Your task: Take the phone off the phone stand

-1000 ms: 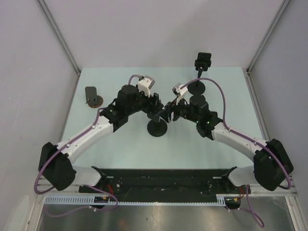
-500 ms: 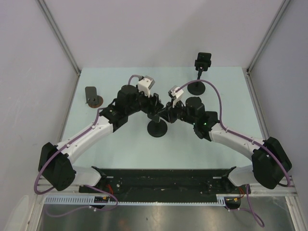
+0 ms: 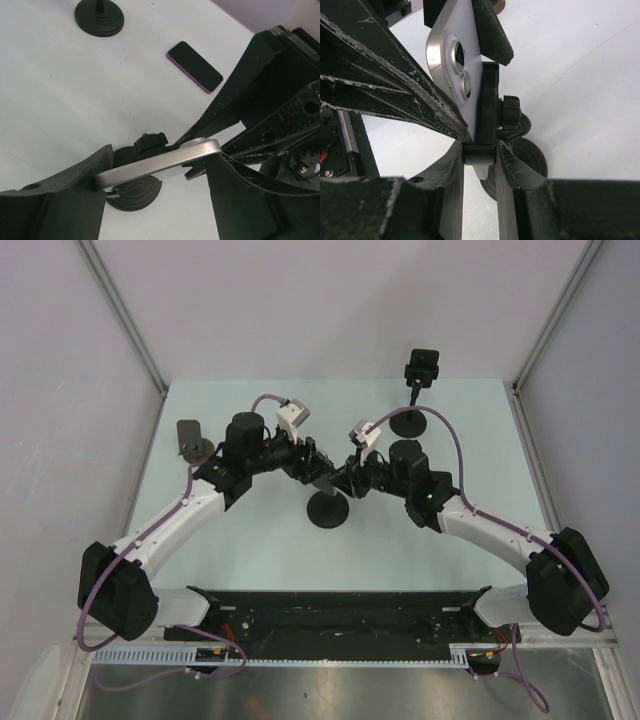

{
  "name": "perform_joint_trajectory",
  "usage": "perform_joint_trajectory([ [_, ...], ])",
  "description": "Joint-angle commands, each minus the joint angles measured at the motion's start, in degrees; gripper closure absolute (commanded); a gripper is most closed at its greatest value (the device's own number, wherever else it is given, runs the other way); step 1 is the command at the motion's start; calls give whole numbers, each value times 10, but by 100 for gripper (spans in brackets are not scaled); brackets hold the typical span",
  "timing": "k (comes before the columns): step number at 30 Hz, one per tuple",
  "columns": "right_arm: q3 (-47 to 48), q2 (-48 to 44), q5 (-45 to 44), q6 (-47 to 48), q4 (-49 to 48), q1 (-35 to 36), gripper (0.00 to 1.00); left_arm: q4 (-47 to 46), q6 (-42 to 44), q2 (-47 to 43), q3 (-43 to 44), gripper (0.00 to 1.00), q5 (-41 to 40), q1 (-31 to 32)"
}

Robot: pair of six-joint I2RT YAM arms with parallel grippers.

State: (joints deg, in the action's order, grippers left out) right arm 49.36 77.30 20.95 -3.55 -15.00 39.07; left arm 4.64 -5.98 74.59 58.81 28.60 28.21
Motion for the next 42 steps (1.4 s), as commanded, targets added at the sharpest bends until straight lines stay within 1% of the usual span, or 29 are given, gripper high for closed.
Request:
perform_joint_trajectory([
  [1, 0, -26, 60, 0, 25, -21, 100, 27, 74, -22, 1, 100, 4, -41],
  [3, 0, -23, 86, -7, 22, -25, 100, 34, 80, -19, 3, 100, 9, -46],
  [8, -1, -21, 117, -19, 16, -32, 100, 45, 84, -21, 5, 100, -1, -62],
  [13, 0, -21, 96, -22, 18, -32, 100, 45, 63, -21, 10, 100, 1, -65],
  [14, 0, -22, 89, -25, 18, -31, 100, 44, 49, -23, 9, 93, 6, -64],
  [16, -1, -21, 73, -23, 17, -29, 100, 45, 40, -29, 7, 85, 2, -50],
  [17, -1, -21, 65, -26, 15, -27, 100, 44, 36, -34, 5, 67, -3, -46],
  [19, 0, -23, 42, -23, 13, -24, 100, 42, 26, -49, 1, 45, -31, -22],
  [20, 0, -24, 21, -21, 12, -21, 100, 41, 21, -56, -1, 25, -52, -11],
  [21, -1, -25, 10, -19, 12, -15, 100, 34, 9, -63, -3, 16, -97, -1],
  [23, -1, -23, -5, -17, 9, -9, 100, 21, -4, -80, -11, 0, -138, 34],
  [24, -1, -23, -23, -18, 7, -5, 100, 5, -23, -85, -15, 0, -165, 43],
  [26, 0, -23, -41, -16, 2, -3, 100, -15, -49, -94, -27, 0, -175, 62],
  [31, -1, -15, -50, -22, -12, 0, 100, -67, -42, -99, -56, 0, -199, 103],
  [33, -1, -13, -50, -24, -16, 1, 100, -94, -44, -97, -69, 0, -210, 107],
  [34, 0, -13, -50, -25, -18, 2, 100, -103, -47, -95, -79, 0, -230, 109],
  [37, -1, -10, -54, -25, -20, 4, 100, -128, -47, -76, -83, 0, -251, 113],
  [42, 0, -6, -54, -24, -24, 4, 100, -166, -45, -45, -77, 0, -254, 122],
])
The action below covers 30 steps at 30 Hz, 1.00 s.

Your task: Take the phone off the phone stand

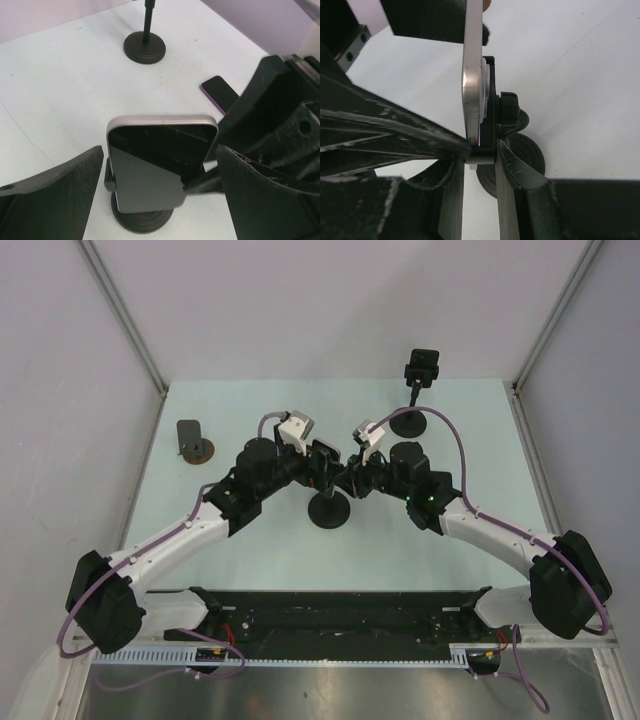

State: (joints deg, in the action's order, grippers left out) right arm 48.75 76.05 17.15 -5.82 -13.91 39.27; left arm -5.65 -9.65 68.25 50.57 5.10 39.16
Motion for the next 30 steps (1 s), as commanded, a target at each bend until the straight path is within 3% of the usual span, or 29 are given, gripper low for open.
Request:
perform_joint_trajectory([
  [1, 6, 8, -16, -2, -35, 1, 100, -66, -5, 21, 8, 0, -20, 14],
  [5, 6, 9, -13, -2, -36, 2, 100, -80, -2, 31, 9, 0, -15, 21],
  [9, 6, 8, -12, 0, -33, 3, 100, -83, -5, 44, 1, 1, -64, 24],
  [12, 6, 5, -13, 1, -30, 2, 100, -86, 2, 52, -11, 6, -71, 24],
  [15, 6, 2, -12, 3, -26, 1, 100, -89, -5, 56, -21, 17, -67, 24],
  [17, 6, 0, -7, 3, -26, -2, 100, -91, -5, 57, -23, 34, -60, 24],
  [18, 6, 0, -5, 3, -26, -2, 100, -91, -5, 57, -22, 49, -59, 24],
  [20, 6, 1, 7, 4, -25, -9, 100, -91, 0, 57, -19, 67, -56, 24],
  [21, 6, 1, 13, 2, -23, -12, 100, -90, 2, 54, -16, 88, -55, 24],
  [22, 6, 1, 26, 2, -22, -16, 100, -90, 8, 54, -15, 97, -55, 24],
  [30, 6, -6, 82, 8, -2, -57, 100, -74, 40, 49, -17, 100, -25, -7],
])
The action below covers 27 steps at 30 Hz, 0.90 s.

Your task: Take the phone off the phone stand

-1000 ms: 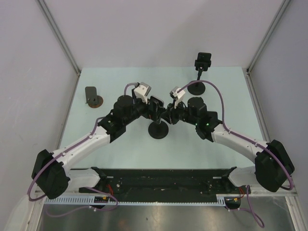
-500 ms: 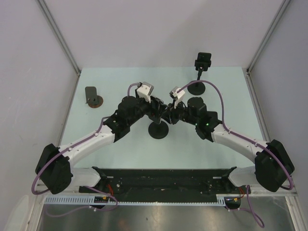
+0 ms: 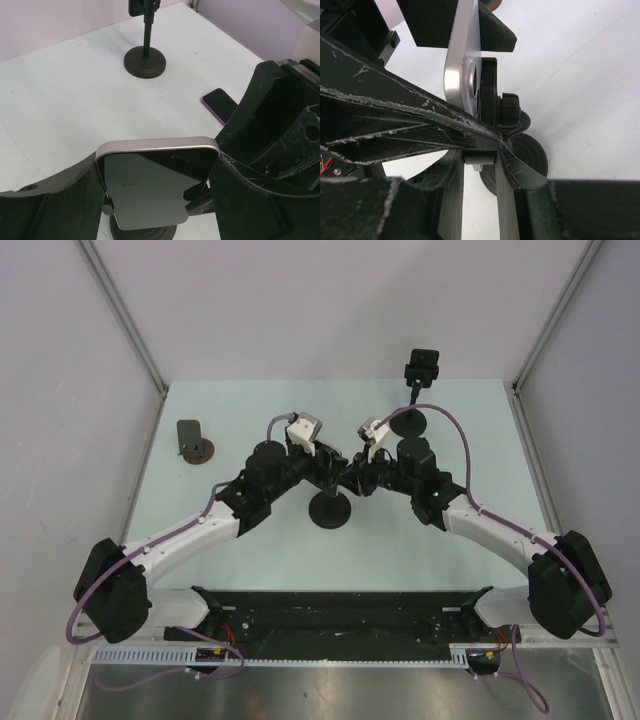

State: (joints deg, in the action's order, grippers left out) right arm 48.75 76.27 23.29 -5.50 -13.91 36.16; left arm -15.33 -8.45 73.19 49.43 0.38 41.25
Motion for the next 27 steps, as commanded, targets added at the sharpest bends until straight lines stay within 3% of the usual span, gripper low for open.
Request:
perform_joint_trajectory([
  [1, 6, -7, 32, 5, 1, -29, 100, 22, 28, -2, -6, 100, 35, -35],
  [13, 6, 5, 106, -17, -5, -50, 96, 59, 56, -7, 0, 99, 119, -124],
  [16, 6, 5, 106, -21, -11, -50, 89, 62, 54, -7, 1, 100, 118, -125],
  [18, 6, 1, 85, -20, -8, -50, 73, 65, 48, -9, 4, 100, 118, -125],
  [24, 6, -4, 81, -20, -10, -59, 68, 79, 67, -10, 6, 99, 125, -126],
  [27, 6, -6, 81, -18, -5, -63, 58, 88, 75, -12, 9, 100, 129, -126],
])
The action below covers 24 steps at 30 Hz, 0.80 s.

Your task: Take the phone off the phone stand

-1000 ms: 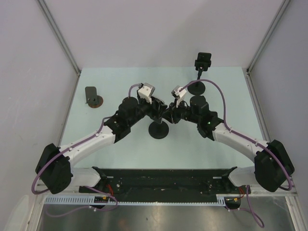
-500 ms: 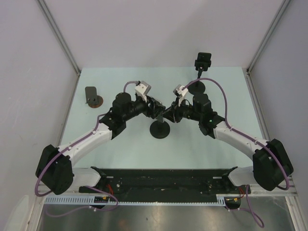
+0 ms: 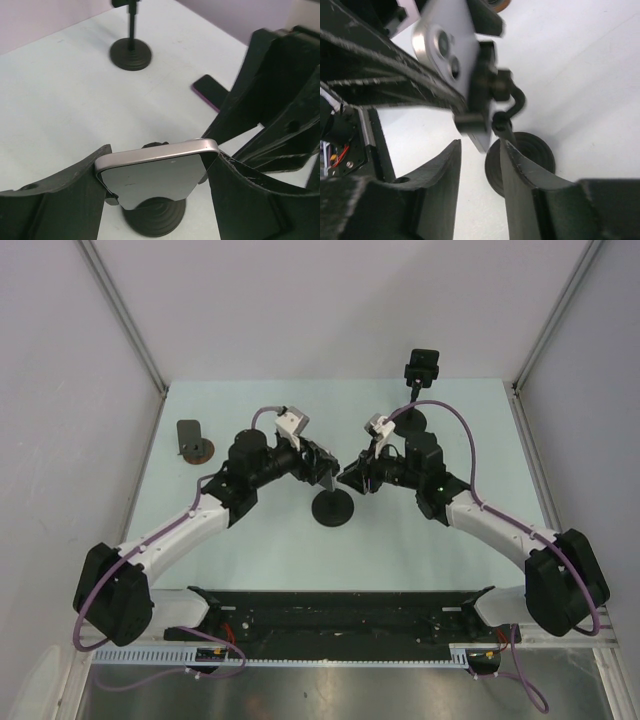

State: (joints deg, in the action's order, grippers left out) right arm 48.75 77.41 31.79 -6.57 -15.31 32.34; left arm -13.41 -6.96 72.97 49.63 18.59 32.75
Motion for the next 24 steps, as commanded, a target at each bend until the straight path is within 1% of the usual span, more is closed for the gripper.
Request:
perform_joint_trajectory([
  [1, 6, -18, -5, -6, 11, -25, 54, 70, 62, -8, 8, 100, -53, -41],
  [9, 6, -30, -38, 2, 31, -32, 53, 86, 57, -8, 21, 100, -42, -46],
  [12, 6, -31, -30, 3, 24, -22, 47, 86, 41, -8, 25, 100, -23, -45],
  [13, 6, -30, -28, 5, 21, -19, 41, 86, 36, -8, 27, 100, -18, -45],
  [17, 6, -23, -27, 2, -8, -3, 30, 86, 16, -12, 31, 100, -4, -45],
  [20, 7, -10, -25, -6, -36, 5, 27, 86, 12, -16, 34, 100, 2, -45],
  [24, 34, 11, -20, -3, -48, 16, 27, 87, 9, -19, 35, 100, 7, -44],
])
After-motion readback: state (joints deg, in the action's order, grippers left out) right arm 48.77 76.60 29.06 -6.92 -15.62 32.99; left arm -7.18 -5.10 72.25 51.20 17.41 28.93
